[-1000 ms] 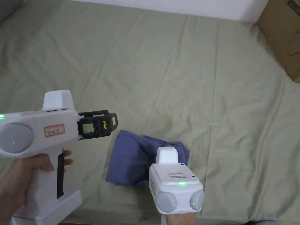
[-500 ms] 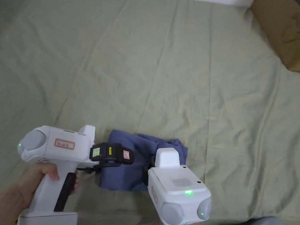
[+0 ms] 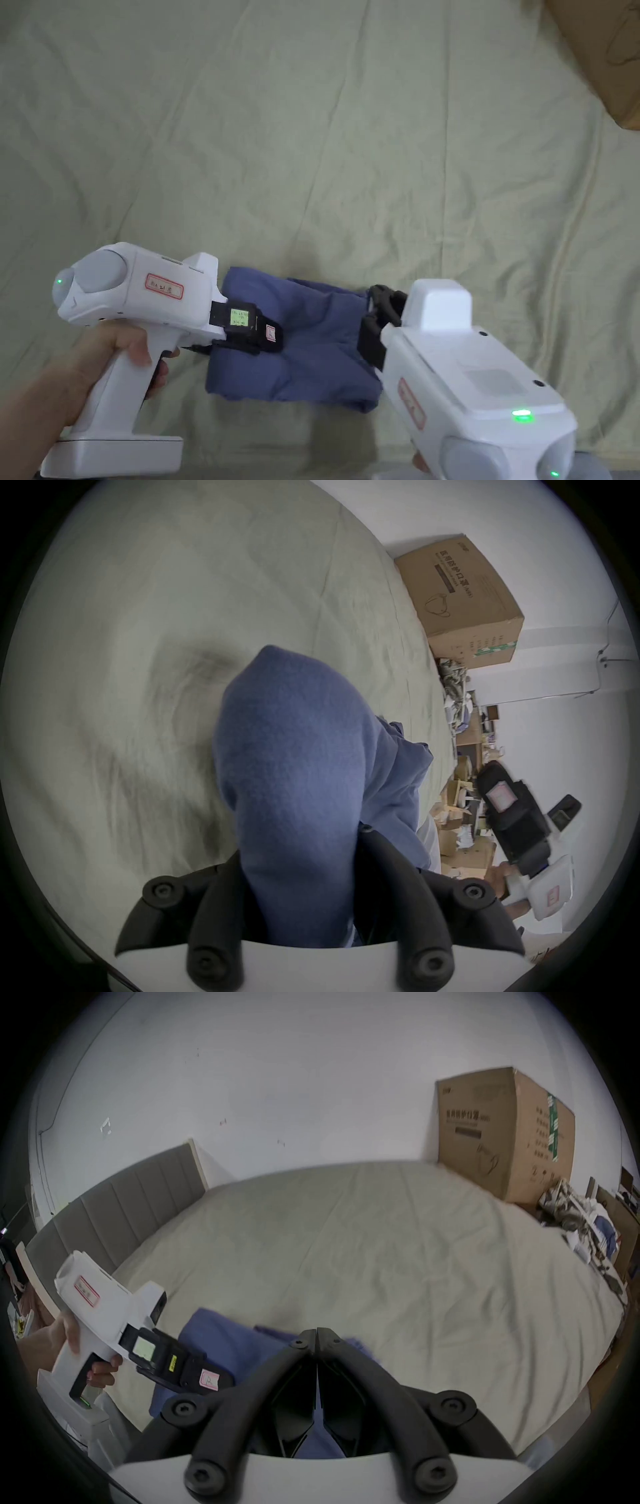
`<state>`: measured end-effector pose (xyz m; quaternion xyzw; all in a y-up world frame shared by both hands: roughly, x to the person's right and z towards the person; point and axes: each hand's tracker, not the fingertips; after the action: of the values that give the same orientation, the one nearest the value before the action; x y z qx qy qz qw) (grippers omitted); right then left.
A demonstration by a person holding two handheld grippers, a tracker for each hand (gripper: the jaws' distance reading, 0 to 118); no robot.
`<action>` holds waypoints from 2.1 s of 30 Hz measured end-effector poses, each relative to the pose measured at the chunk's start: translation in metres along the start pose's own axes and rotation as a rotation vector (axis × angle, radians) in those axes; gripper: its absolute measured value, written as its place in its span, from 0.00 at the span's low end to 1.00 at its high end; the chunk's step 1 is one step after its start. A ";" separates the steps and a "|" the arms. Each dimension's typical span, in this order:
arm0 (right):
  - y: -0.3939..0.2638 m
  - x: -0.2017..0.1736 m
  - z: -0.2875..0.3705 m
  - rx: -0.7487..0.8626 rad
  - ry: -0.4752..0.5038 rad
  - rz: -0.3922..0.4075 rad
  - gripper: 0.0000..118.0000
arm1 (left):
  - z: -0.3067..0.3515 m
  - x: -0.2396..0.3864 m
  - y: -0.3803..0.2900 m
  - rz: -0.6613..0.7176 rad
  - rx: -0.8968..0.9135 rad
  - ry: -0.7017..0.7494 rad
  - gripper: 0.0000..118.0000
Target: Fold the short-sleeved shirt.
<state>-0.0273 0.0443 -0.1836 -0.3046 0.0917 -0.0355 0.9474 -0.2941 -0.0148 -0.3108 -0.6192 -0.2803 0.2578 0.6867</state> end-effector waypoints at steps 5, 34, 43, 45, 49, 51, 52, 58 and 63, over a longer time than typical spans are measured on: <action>0.026 0.015 0.041 0.124 -0.029 0.062 0.00 | 0.031 0.008 0.010 -0.034 0.018 0.045 0.19; 0.040 0.004 0.039 0.040 -0.014 0.075 0.00 | 0.310 -0.151 -0.005 -0.005 0.473 1.510 0.38; 0.078 0.052 0.087 0.215 -0.008 0.072 0.00 | 0.275 0.023 -0.026 -0.245 1.075 1.071 0.01; 0.089 0.063 0.102 0.265 -0.025 0.093 0.00 | 0.259 0.055 -0.034 -0.312 1.215 0.950 0.00; 0.107 0.082 0.132 0.366 -0.076 0.144 0.00 | 0.216 0.133 -0.057 -0.455 1.341 0.779 0.00; 0.113 0.088 0.144 0.409 -0.115 0.174 0.00 | 0.196 0.157 -0.065 -0.508 1.384 0.741 0.00; 0.114 0.091 0.149 0.435 -0.127 0.180 0.00 | 0.186 0.166 -0.069 -0.525 1.399 0.716 0.00; 0.111 0.103 0.162 0.469 -0.138 0.139 0.00 | 0.136 0.181 -0.080 -0.558 1.337 0.637 0.00; 0.103 0.105 0.159 0.440 -0.138 0.142 0.00 | 0.103 0.164 -0.087 -0.588 1.225 0.637 0.00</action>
<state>0.1083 0.2059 -0.1334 -0.0853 0.0380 0.0333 0.9951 -0.2495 0.1636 -0.2057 -0.0705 -0.0279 -0.0181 0.9970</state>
